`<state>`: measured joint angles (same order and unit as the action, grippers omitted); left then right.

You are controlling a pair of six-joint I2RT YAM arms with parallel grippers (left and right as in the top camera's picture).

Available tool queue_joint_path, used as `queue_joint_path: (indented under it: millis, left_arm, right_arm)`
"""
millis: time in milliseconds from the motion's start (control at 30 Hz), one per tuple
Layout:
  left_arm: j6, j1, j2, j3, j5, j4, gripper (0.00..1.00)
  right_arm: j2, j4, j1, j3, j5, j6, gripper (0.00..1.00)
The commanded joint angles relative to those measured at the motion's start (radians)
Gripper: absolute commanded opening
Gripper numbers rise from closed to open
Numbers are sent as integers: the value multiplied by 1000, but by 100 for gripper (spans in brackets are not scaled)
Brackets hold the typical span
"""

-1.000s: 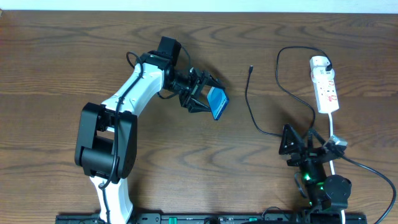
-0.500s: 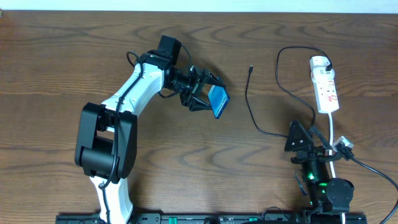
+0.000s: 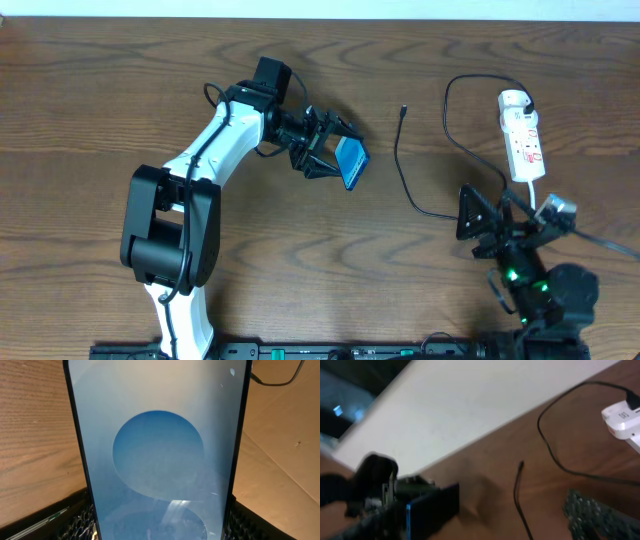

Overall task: Plug charger to phone and switch on socket
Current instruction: 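Move the right gripper toward the phone and grasp its side edge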

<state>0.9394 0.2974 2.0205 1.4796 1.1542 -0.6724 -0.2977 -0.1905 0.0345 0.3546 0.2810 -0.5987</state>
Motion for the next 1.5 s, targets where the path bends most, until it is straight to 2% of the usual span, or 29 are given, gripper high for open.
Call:
queue_joint_path:
  millis: [0,167,267,400,567,633,800,1000,1100,1300,1467]
  left_arm:
    - [-2,2,-27,-2,51,2,66]
    - [-2,2,-27,-2,51,2,66]
    - [-2,2,-27,-2,51,2,66]
    - [1,2,-27,-2,56,2,66]
    - [1,2,-27,-2,62,2,66]
    - [1,2,-27,-2,62,2,66]
    - [1,2,-27,-2,62,13,66]
    - [1,2,-27,-2,61,28,66]
    - [1,2,-27,-2,61,28,66]
    - [0,2,-27,-2,61,28,66]
    - [0,1,-27,-2,61,28,66]
  right_arm:
    - [-109,-95,-10,141,10,47,99]
    - [-270,-339,-10,362,42,-40,99]
    - [-349,-412,-10,475,167,-51,99]
    - [-397,-369,-10,512,284,-51,99]
    - [-423,-398,-10,512,185,-51,99]
    - [-436,-328,-10,512,110,-153,99]
    - [-499,-220,-11,513,178,-167,92]
    - [-634,-238,-121,559,189,-163,91]
    - [-727,-296,-231,637,92,-164,88]
    - [-930,-541,-467,864,-260,-216,76]
    - [-1024,-584,-601,938,-406,-334,66]
